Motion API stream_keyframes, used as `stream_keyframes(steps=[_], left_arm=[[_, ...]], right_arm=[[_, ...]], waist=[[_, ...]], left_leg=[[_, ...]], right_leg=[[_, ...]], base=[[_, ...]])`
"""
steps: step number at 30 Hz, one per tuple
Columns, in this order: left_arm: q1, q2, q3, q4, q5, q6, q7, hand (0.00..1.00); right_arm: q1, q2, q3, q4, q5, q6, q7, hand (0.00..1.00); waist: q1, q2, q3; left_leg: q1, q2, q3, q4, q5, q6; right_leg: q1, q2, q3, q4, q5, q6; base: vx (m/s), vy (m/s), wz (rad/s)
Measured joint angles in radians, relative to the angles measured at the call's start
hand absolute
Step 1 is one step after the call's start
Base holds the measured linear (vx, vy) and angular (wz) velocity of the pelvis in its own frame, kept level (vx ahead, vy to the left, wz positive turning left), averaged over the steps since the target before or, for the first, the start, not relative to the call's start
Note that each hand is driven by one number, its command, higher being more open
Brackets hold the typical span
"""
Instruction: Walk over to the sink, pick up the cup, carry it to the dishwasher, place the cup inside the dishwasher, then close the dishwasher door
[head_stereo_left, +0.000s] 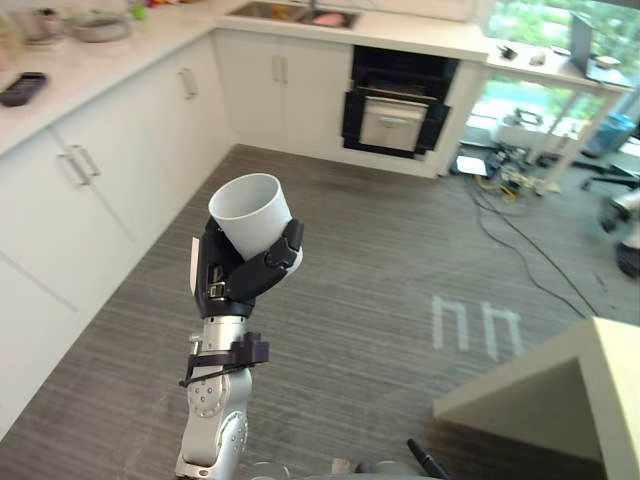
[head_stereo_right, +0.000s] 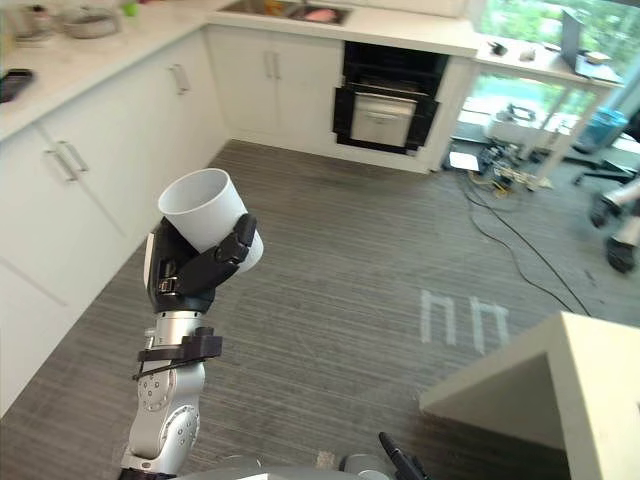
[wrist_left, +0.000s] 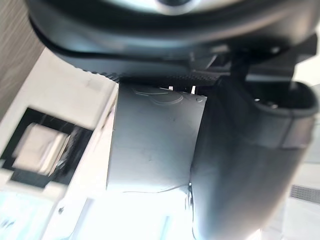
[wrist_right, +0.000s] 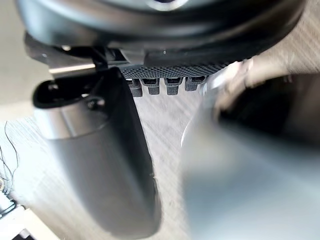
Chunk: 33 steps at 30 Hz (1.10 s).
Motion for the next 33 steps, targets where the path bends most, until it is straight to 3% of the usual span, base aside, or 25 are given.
stream_keyframes(steps=[4,5,11,15,19,25,27,33], left_arm=[[0.052,0.003,0.018,-0.016,0.0,0.0,-0.001,0.0],[0.125,0.022,0.001,0.01,-0.001,0.007,-0.009,0.0],[0.123,0.014,0.004,0.01,-0.002,0.007,-0.007,0.0],[0.092,0.002,-0.004,0.035,-0.003,0.01,-0.009,0.0],[0.081,0.004,0.054,0.127,-0.018,0.024,0.005,0.0],[0.081,0.007,0.181,0.177,-0.036,0.045,0.059,0.0],[0.082,0.008,0.192,0.177,-0.041,0.045,0.063,0.0],[0.1,0.012,0.216,0.176,-0.041,0.046,0.063,0.0]], right_arm=[[0.018,-0.008,0.027,-0.001,0.0,-0.003,-0.001,1.0],[0.027,-0.034,0.065,0.048,0.019,-0.032,0.041,1.0],[0.041,-0.034,0.068,0.043,0.016,-0.031,0.047,1.0],[0.078,-0.026,0.066,0.026,-0.087,-0.019,0.068,1.0],[0.09,-0.05,0.049,0.032,-0.233,0.028,0.094,1.0],[0.032,-0.082,0.025,0.05,-0.4,0.055,0.12,1.0],[0.026,-0.083,0.025,0.053,-0.408,0.055,0.122,1.0],[0.007,-0.085,0.03,0.069,-0.416,0.039,0.128,1.0]], waist=[[0.018,-0.004,-0.058],[-0.031,0.006,-0.132],[-0.035,0.009,-0.142],[-0.08,0.005,-0.15],[-0.088,0.013,-0.161],[-0.071,0.013,-0.132],[-0.055,0.011,-0.127],[-0.056,0.008,-0.108]], left_leg=[[-0.005,-0.014,-0.014,-0.029,0.01,-0.01],[0.012,-0.008,-0.014,-0.136,0.09,-0.023],[0.021,0.009,0.025,-0.141,0.089,-0.024],[0.045,0.03,0.062,-0.159,0.095,-0.032],[0.136,0.033,0.081,-0.254,0.136,-0.038],[0.166,0.034,0.058,-0.344,0.206,-0.044],[0.169,0.033,0.049,-0.358,0.219,-0.045],[0.184,0.025,0.051,-0.407,0.248,-0.037]], right_leg=[[0.008,-0.004,-0.007,-0.03,0.001,0.001],[0.016,0.015,0.084,-0.122,0.062,0.002],[0.007,0.023,0.109,-0.139,0.074,-0.001],[0.06,0.021,0.088,-0.205,0.1,-0.003],[0.118,0.015,0.061,-0.246,0.104,0.002],[0.13,0.017,-0.003,-0.239,0.104,0.001],[0.131,0.016,-0.012,-0.236,0.103,0.0],[0.131,0.013,-0.026,-0.235,0.098,0.005]], base=[[0.04,0.005,0.18],[0.02,0.007,0.03],[0.0,0.001,-0.17],[0.03,-0.001,0.04],[0.06,-0.008,-0.01],[-0.02,-0.025,0.25],[-0.07,-0.015,0.21],[-0.09,-0.007,0.08]])
